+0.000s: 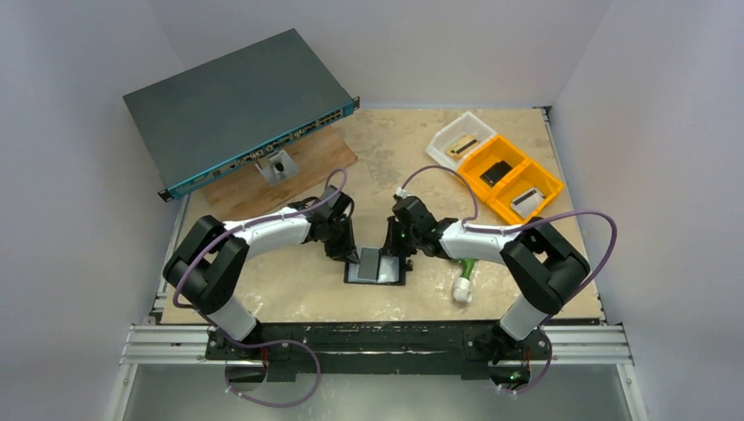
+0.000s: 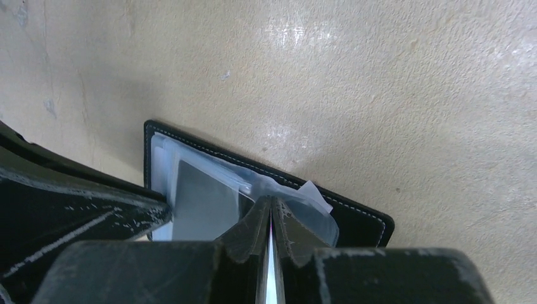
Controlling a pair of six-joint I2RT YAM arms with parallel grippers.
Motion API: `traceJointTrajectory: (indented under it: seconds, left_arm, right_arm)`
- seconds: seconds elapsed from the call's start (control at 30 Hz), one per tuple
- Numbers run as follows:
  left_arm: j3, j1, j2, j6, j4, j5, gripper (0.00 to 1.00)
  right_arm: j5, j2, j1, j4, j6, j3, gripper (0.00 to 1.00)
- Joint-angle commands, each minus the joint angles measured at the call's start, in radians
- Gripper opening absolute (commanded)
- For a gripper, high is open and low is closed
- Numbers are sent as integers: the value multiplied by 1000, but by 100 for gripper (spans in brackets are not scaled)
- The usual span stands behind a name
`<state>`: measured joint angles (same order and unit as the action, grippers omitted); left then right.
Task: Take the credit cards out of the card holder
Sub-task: Remove the credit card from the card holder.
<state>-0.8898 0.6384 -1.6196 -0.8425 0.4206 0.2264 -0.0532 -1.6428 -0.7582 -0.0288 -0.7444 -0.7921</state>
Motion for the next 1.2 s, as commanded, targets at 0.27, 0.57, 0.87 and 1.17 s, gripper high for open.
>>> traceJointTrajectory:
  seconds: [0.27,0.57,0.87,1.17]
  left_arm:
    - [17,79,-44,-134,-60,-15,1]
    - [8,78,-71,-144,-53,-29,0]
    - [2,78,-86,-141,-52,-31,0]
    - [0,78,-95,-139,-37,-44,0]
  right_arm:
    - [-35,57,24,-27,3,50,27]
    - [-169,138,90,60,-21,136,37]
    - [-299,110,100,201,-55,196,34]
    - [-346,105,129,278,-89,245,29]
